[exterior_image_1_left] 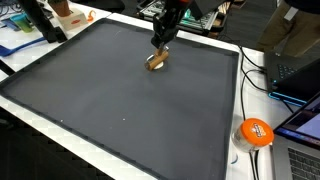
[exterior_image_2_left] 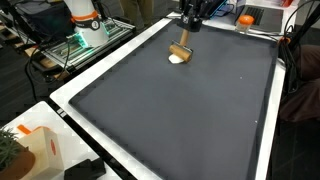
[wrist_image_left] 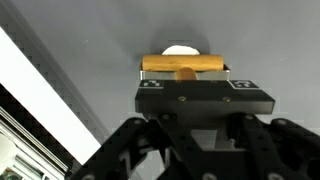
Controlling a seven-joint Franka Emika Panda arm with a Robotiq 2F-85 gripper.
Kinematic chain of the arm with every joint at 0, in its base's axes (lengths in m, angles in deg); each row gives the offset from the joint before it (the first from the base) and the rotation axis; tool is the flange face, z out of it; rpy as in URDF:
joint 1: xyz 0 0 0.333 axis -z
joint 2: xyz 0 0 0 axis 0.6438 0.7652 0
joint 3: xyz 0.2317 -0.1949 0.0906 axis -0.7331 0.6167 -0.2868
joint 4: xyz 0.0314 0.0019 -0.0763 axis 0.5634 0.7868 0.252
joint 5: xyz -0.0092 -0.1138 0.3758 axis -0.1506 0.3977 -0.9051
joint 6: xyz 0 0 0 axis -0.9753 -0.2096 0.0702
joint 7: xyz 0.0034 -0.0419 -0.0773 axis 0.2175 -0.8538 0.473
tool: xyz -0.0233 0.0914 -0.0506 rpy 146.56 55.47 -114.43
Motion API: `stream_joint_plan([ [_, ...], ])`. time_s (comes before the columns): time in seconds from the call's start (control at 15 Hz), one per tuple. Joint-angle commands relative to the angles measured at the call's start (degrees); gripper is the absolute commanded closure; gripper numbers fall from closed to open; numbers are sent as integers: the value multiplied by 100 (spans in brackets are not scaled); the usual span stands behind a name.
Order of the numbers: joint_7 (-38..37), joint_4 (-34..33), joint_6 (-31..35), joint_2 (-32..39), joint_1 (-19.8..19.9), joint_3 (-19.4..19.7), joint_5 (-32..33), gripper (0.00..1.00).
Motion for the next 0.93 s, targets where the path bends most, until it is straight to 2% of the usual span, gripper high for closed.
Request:
stream_joint_plan([
  [0.0, -373, 246, -195, 443, -49, 156, 347, 78],
  [0.87, -550, 63, -437, 646, -88, 236, 508, 78],
])
